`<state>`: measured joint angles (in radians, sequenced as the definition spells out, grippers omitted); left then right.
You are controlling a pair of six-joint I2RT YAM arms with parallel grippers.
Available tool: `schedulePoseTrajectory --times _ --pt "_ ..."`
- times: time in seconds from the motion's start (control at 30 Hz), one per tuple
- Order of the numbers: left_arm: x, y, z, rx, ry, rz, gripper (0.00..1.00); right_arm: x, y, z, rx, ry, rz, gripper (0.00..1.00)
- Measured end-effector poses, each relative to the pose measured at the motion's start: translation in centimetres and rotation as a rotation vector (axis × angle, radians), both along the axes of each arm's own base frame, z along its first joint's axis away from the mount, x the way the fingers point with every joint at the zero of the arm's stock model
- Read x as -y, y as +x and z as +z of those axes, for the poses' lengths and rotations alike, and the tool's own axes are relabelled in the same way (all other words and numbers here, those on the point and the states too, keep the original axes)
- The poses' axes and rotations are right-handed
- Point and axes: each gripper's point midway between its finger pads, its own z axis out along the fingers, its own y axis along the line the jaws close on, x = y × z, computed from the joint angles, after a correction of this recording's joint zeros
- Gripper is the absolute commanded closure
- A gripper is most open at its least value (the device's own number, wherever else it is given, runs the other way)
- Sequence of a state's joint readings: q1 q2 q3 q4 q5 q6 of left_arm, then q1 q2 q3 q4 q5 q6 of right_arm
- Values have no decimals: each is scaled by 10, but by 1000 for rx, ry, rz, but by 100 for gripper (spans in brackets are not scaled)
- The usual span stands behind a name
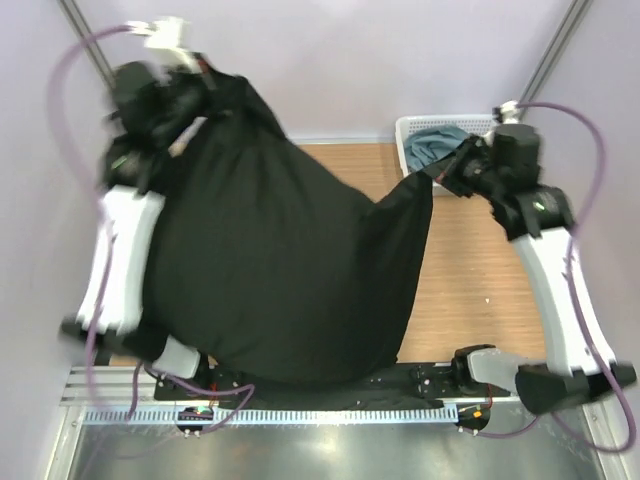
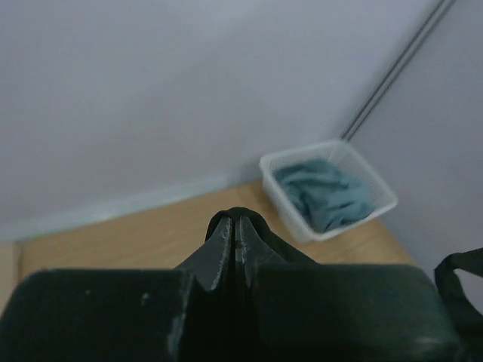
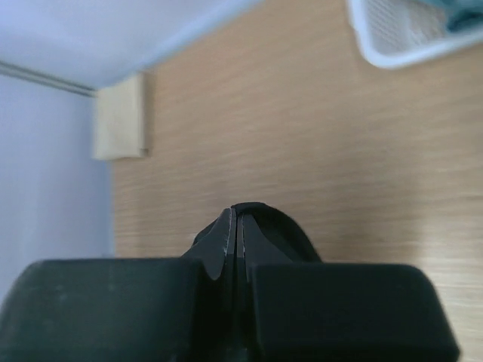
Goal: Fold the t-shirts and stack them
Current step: Flatten the tshirt out
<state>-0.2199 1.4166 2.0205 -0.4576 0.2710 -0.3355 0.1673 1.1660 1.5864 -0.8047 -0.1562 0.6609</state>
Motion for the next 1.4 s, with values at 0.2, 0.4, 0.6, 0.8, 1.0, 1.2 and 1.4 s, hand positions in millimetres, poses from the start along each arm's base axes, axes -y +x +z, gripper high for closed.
schedulePoseTrajectory --times 0.2,0.4,0.6,0.8,1.0,1.2,1.4 --pt "24 180 -308 -604 116 -61 100 23 65 -201 -383 -152 -142 99" --pt "34 258 -472 -812 6 -123 100 69 84 -316 -599 -228 -260 99" --pt "46 278 -482 -786 -113 -174 100 86 100 -311 -551 -249 -293 99" --pt "56 277 -446 -702 -168 -222 100 89 118 -296 -478 -267 -279 99" --pt "59 248 -446 -757 -193 -209 100 93 139 -287 -435 -286 -272 99" --pt "72 179 -449 -873 -171 -101 100 95 135 -289 -447 -318 -256 99" --pt "132 101 -457 -934 -125 -31 100 93 128 -290 -461 -317 -241 99"
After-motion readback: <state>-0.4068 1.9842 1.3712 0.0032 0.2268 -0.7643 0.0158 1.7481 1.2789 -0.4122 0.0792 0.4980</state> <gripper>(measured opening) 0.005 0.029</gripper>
